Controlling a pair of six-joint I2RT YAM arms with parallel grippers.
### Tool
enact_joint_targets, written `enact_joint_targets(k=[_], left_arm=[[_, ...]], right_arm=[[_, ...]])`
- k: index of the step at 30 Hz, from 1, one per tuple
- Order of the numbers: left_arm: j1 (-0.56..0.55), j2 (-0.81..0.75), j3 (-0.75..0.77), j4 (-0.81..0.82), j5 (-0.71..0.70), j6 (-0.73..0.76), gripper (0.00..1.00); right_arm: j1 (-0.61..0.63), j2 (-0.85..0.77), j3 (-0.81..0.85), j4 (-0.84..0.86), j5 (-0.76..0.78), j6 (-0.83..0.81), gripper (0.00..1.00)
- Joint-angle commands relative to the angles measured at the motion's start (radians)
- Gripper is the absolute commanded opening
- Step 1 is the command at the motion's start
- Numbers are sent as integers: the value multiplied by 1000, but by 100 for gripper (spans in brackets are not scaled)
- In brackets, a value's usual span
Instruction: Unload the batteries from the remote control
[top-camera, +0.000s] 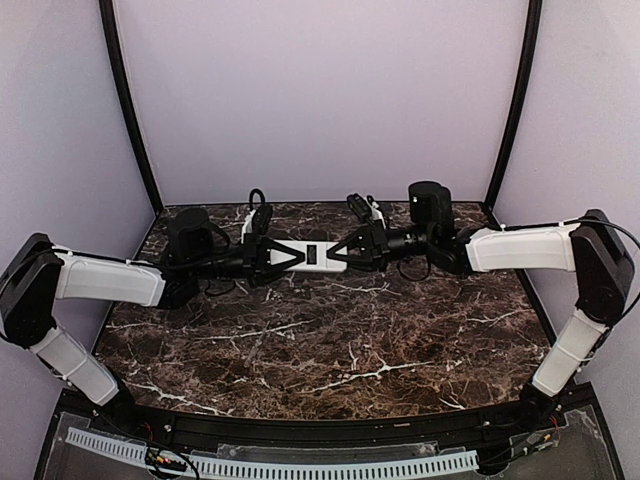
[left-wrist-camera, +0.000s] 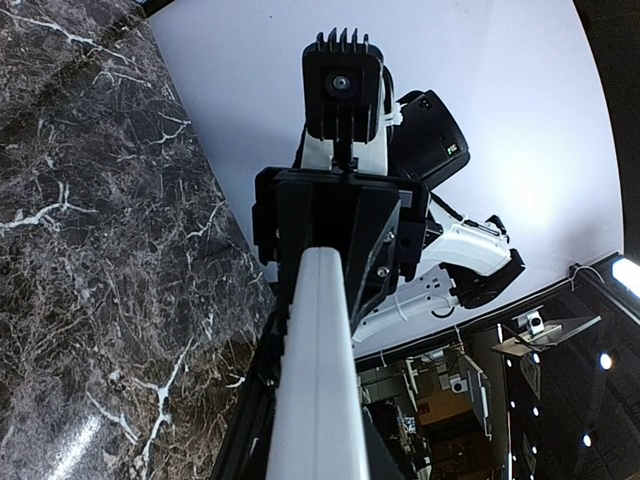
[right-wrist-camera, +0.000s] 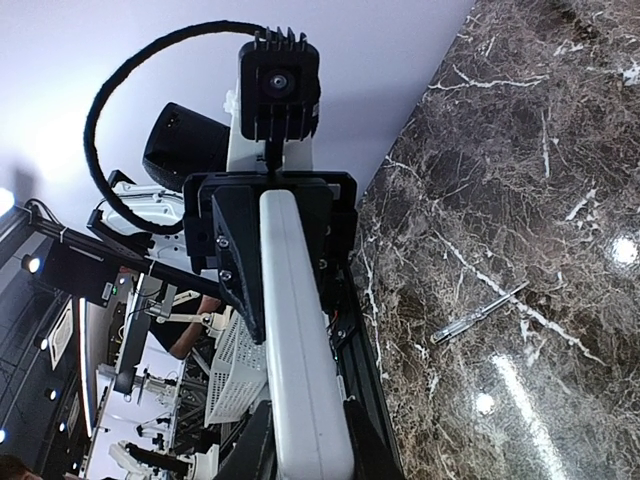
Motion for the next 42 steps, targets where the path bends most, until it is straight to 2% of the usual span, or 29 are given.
enact_joint_targets(k=[1,14,18,23,28,34,42], left_arm=[[-10,9,-5,158,43,-99,0],[-11,29,-8,185,52,-116,0],[-11,28,-8,162,46,-101,0],[-11,21,-3,131,42,-76,0],[-11,21,3,113,41,-62,0],[-11,11,13,56,33,-25,0],[-11,-8,27,-72,0,56,0]], right_arm=[[23,-13,7,6,-25,-31,18],[29,-9,7,1,-14,-22,20],[29,-16,13,-37,5,-37,32],[29,-43,30,-122,41,-82,52],[28,-61,36,-160,59,-99,62],[29,-86,42,-210,97,-118,64],[31,-96,50,-284,183,-121,61]])
